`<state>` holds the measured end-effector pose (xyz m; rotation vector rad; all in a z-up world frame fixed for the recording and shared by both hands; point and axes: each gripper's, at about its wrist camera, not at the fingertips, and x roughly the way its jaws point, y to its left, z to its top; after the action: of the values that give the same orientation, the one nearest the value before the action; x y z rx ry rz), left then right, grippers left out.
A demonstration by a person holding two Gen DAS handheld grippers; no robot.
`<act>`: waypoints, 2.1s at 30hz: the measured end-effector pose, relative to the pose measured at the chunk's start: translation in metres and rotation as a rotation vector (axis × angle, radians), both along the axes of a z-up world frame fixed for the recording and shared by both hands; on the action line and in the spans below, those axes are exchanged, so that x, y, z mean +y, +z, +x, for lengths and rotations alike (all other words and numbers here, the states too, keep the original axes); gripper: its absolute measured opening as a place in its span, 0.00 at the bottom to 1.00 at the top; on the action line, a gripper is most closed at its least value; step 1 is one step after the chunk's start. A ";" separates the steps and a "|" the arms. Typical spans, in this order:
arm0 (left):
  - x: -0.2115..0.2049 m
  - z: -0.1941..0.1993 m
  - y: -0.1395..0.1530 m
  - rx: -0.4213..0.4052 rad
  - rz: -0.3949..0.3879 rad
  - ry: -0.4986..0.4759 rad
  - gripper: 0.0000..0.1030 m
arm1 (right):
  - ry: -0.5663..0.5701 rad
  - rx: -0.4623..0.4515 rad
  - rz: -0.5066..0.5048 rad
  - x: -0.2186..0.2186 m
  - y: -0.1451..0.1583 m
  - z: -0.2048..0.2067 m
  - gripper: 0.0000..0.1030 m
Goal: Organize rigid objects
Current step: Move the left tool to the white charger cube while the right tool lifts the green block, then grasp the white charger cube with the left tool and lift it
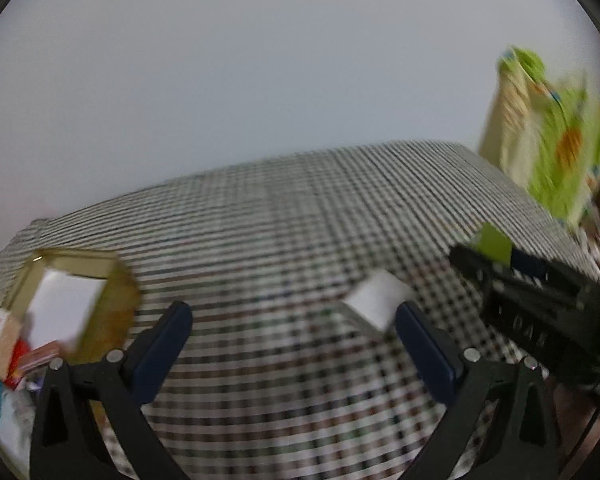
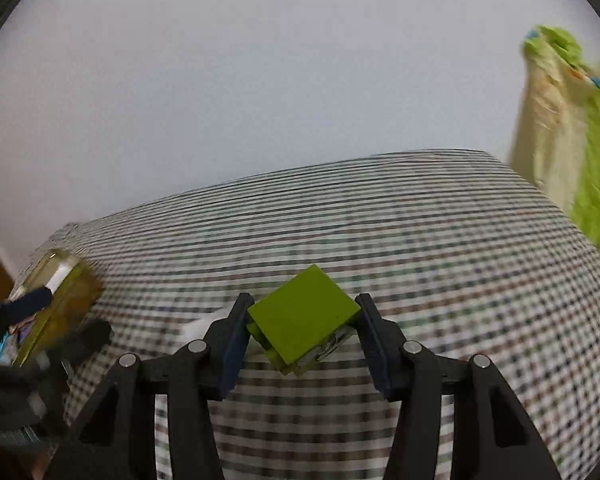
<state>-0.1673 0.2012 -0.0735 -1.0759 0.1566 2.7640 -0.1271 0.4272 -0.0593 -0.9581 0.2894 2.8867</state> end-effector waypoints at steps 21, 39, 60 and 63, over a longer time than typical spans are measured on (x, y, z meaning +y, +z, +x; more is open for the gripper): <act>0.037 -0.041 -0.036 -0.168 0.033 -0.138 0.77 | -0.056 -0.004 -0.008 0.024 -0.004 0.004 0.53; -0.016 -0.018 -0.026 -0.072 0.151 -0.090 0.36 | -0.058 0.048 0.026 0.018 0.003 0.010 0.53; -0.033 0.030 0.001 0.094 0.086 -0.003 0.36 | -0.008 0.145 0.093 -0.037 0.011 0.026 0.53; -0.044 0.038 0.002 0.090 0.096 0.001 0.36 | -0.004 0.143 0.091 -0.040 0.010 0.027 0.53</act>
<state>-0.1293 0.1568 -0.0719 -0.9298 0.0337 2.7906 -0.1002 0.3876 -0.0497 -0.7379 0.1668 2.9413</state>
